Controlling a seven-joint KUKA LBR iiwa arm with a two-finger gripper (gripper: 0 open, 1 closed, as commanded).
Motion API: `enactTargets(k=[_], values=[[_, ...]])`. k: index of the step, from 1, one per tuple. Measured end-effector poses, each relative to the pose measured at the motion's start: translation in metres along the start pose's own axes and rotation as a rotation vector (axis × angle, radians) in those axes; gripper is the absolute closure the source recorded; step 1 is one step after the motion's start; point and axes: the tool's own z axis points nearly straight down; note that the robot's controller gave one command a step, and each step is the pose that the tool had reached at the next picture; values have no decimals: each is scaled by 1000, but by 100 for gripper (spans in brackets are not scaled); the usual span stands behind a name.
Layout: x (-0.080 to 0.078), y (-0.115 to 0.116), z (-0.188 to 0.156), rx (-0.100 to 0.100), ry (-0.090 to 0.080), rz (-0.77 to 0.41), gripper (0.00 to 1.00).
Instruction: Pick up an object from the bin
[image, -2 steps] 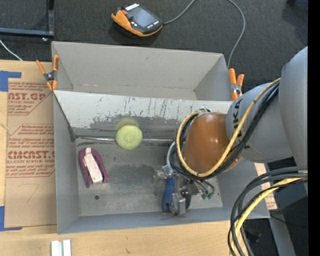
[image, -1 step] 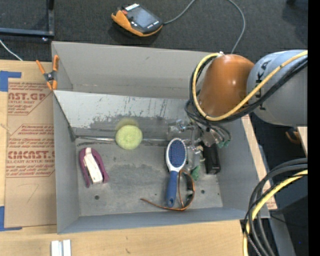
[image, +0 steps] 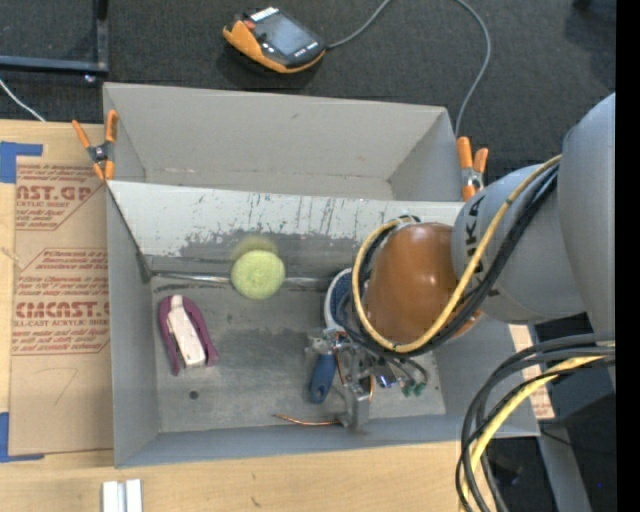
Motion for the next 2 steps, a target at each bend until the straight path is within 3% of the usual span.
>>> enactTargets(k=[1, 2], values=[[-70, -88, 8, -2, 7, -477, 0], [2, 4, 1, -2, 4, -2, 100]])
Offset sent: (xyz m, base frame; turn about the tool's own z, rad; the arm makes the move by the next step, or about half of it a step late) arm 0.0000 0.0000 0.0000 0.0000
